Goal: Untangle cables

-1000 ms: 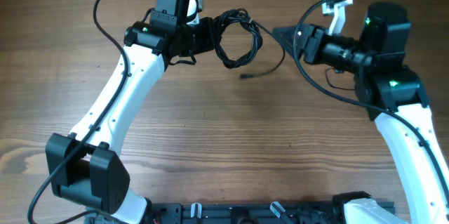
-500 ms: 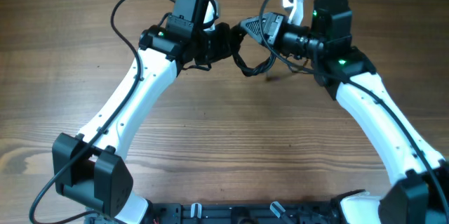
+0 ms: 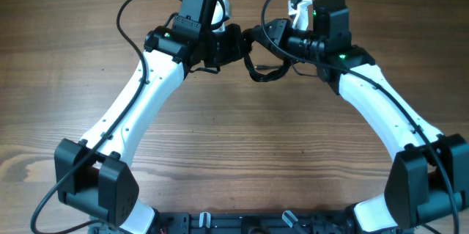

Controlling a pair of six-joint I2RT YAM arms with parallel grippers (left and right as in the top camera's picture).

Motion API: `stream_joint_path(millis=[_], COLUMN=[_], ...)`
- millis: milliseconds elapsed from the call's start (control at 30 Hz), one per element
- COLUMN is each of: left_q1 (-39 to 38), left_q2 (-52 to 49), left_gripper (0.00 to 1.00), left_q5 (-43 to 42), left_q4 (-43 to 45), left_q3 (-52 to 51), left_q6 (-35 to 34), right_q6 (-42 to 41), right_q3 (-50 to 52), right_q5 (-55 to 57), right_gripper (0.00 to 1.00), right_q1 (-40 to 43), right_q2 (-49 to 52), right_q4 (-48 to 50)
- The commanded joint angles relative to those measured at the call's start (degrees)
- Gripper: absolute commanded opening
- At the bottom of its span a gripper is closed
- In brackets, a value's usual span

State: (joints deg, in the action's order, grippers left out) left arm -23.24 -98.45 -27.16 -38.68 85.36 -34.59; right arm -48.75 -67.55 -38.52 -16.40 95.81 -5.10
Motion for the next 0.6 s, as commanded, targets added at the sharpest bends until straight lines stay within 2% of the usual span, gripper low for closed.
stream_joint_path(millis=[0,133,233,433,567], left_q1=[-0.1,-0.1,-0.1,-0.1,-0.1], left_q2=[0.2,0.2,0.2,0.2,0.2], left_gripper=[0.04,0.04,0.04,0.04,0.04], left_q5=[-7.6,-11.5,-12.5,-12.4,-10.6], left_q4=[1.6,3.5,3.8,3.8,3.7], left_q3=[0.5,0.5,0.5,0.5,0.5], left_q6=[2.6,2.9,2.9,2.9,2.9], right_q6=[0.7,0.8,0.8,1.3,3.1], right_q3=[-1.0,-1.0,-1.0,-1.0,-1.0], right_q5=[-0.1,0.2,1.4,2.1,0.7], right_gripper=[0.35,0.34,0.3,0.07,0.04], right_q1=[-0.3,-1.1,-1.7,-1.4,1.5], right_q2=[1.6,1.6,1.7,1.8,1.8], right_q4=[0.0,1.4,1.4,1.4,0.7])
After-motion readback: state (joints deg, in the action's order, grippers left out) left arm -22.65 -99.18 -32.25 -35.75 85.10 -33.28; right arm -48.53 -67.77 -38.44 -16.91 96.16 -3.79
